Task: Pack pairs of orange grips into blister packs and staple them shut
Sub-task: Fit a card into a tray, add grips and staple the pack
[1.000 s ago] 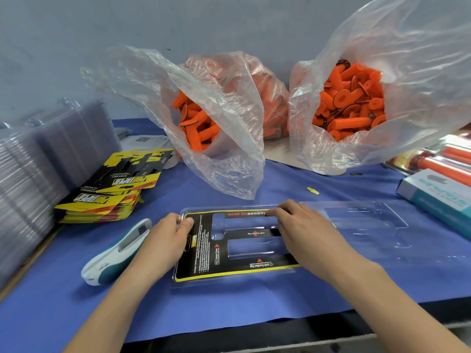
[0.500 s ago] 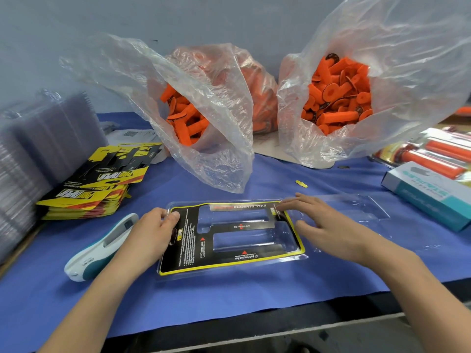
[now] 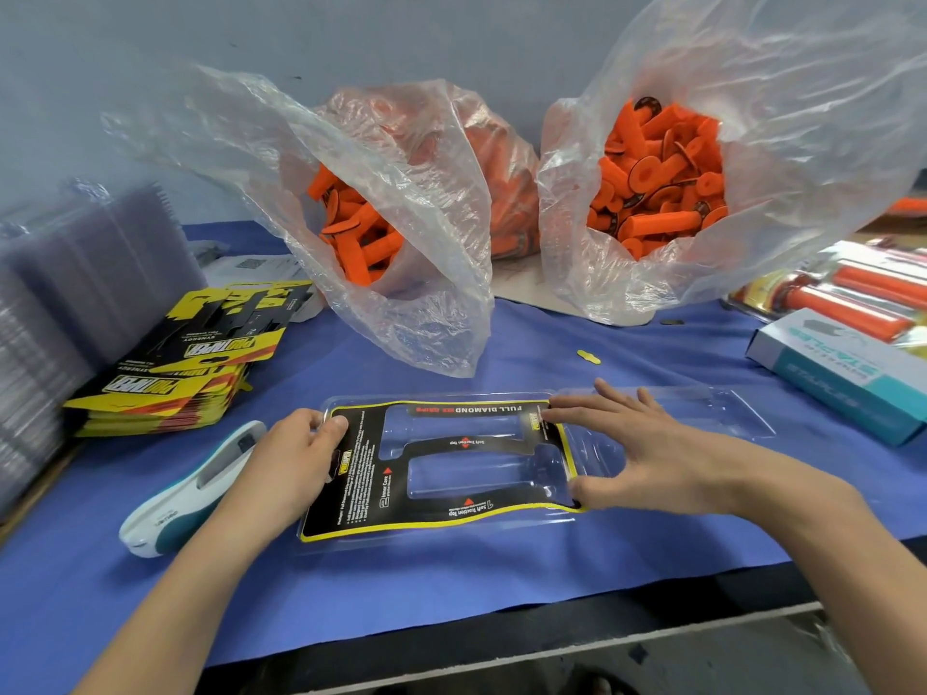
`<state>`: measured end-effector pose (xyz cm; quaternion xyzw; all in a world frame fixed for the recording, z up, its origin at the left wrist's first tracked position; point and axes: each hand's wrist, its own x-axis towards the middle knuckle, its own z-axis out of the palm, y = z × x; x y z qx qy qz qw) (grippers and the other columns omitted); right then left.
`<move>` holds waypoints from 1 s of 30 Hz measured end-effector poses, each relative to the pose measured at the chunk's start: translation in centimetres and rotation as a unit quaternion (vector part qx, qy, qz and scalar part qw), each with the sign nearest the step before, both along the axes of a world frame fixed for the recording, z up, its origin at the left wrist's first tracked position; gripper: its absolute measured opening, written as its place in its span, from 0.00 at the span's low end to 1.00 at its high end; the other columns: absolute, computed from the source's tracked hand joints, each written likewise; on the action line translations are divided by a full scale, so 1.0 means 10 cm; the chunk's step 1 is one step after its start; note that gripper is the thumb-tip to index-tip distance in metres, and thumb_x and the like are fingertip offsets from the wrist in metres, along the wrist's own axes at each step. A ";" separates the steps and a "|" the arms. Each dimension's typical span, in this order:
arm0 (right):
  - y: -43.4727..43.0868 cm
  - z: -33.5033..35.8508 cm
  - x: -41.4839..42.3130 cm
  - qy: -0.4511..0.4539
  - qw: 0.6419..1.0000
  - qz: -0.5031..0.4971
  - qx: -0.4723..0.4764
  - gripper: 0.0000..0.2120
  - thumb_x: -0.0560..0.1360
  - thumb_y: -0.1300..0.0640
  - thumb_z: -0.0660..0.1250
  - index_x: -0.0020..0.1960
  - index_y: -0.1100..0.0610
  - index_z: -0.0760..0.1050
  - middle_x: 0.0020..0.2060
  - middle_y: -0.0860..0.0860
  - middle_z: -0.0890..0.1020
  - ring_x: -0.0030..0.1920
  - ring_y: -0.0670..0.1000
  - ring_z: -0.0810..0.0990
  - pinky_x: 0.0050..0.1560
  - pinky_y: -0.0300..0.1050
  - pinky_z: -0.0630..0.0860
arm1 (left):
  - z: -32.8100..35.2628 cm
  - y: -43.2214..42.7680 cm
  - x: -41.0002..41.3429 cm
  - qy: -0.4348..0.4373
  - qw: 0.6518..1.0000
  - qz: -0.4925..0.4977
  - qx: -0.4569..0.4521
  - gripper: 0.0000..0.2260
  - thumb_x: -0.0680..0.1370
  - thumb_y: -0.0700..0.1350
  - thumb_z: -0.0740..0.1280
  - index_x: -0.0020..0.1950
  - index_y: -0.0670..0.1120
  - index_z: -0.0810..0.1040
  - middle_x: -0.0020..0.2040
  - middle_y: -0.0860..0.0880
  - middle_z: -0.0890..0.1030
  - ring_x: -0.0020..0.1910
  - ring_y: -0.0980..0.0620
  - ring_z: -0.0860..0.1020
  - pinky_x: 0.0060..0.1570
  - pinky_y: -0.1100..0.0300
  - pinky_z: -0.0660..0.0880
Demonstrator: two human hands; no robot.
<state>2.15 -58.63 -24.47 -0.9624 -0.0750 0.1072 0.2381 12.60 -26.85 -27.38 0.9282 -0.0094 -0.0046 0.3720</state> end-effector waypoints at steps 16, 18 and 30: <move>0.09 0.04 -0.07 -0.017 0.999 -0.030 -0.016 0.28 0.77 0.39 0.64 0.74 0.33 0.58 0.76 0.32 0.52 0.79 0.43 0.41 0.78 0.51 0.41 | 0.04 0.00 -0.04 0.012 1.000 0.006 -0.007 0.12 0.83 0.52 0.61 0.45 0.46 0.75 0.36 0.50 0.81 0.34 0.52 0.79 0.32 0.58 0.67; 0.08 0.02 -0.08 -0.019 0.999 -0.023 -0.015 0.27 0.76 0.37 0.63 0.73 0.31 0.58 0.76 0.31 0.52 0.78 0.43 0.40 0.78 0.51 0.40 | 0.05 0.00 -0.05 0.012 1.000 0.005 -0.009 0.12 0.82 0.53 0.61 0.45 0.47 0.75 0.37 0.50 0.82 0.35 0.53 0.79 0.32 0.59 0.67; 0.08 0.05 -0.12 -0.054 0.996 -0.030 0.071 0.26 0.71 0.30 0.60 0.68 0.32 0.68 0.73 0.28 0.58 0.76 0.33 0.44 0.78 0.45 0.44 | 0.24 -0.20 -0.40 -0.267 0.955 -0.082 0.103 0.11 0.81 0.49 0.63 0.62 0.49 0.75 0.59 0.50 0.74 0.59 0.45 0.73 0.57 0.49 0.70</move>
